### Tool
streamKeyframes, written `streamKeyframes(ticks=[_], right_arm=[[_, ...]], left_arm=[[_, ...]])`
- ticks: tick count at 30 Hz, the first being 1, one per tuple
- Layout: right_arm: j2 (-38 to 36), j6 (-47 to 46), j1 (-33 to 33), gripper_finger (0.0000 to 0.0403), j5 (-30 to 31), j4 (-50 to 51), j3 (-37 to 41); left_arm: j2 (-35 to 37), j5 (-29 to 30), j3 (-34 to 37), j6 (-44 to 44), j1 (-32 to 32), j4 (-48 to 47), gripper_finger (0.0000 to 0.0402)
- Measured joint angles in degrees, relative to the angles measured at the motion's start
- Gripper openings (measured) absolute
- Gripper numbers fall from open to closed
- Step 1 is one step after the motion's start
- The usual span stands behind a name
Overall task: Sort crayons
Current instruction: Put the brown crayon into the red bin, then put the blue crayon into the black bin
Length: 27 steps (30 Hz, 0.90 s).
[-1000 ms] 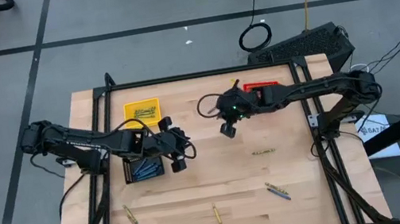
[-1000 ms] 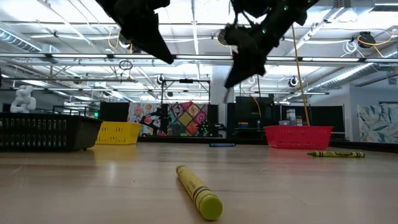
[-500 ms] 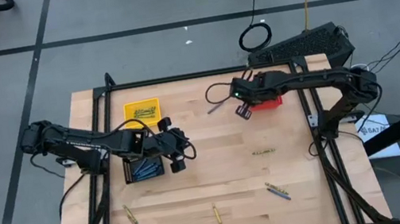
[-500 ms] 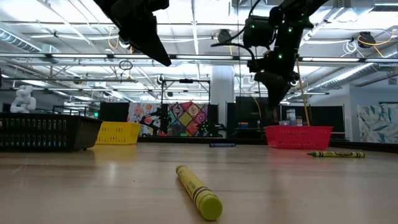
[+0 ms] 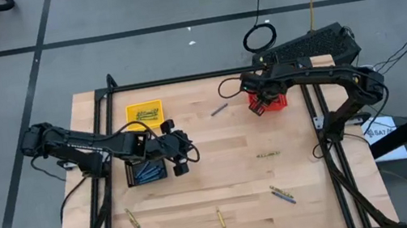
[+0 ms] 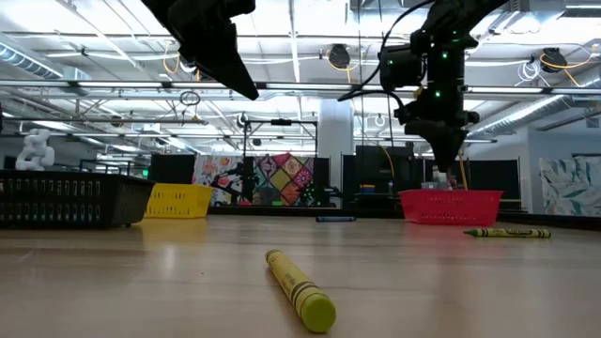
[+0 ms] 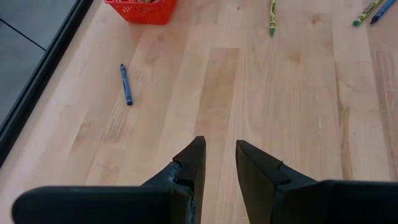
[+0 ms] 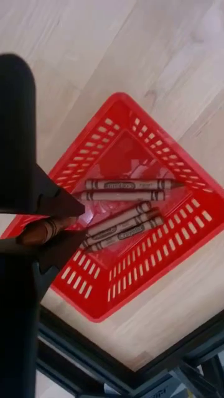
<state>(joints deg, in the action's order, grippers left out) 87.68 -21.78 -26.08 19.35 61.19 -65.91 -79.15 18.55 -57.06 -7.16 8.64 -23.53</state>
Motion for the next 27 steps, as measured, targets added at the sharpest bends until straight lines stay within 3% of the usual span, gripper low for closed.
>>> streamKeyframes(ticks=[16,23,27], right_arm=[[0.0,3.0,-0.2,0.0097,-0.1,-0.2,0.0],[0.0,3.0,-0.2,0.0106,-0.3,-5.1,0.0],[0.0,3.6,-0.2,0.0102,-5.0,-8.9,0.0]], left_arm=[[0.0,0.0,0.0,0.0,0.0,0.0,0.0089],[0.0,-0.6,0.0,0.0,0.0,0.0,0.0089],[0.0,-2.1,0.0,0.0,0.0,-0.1,0.0089]])
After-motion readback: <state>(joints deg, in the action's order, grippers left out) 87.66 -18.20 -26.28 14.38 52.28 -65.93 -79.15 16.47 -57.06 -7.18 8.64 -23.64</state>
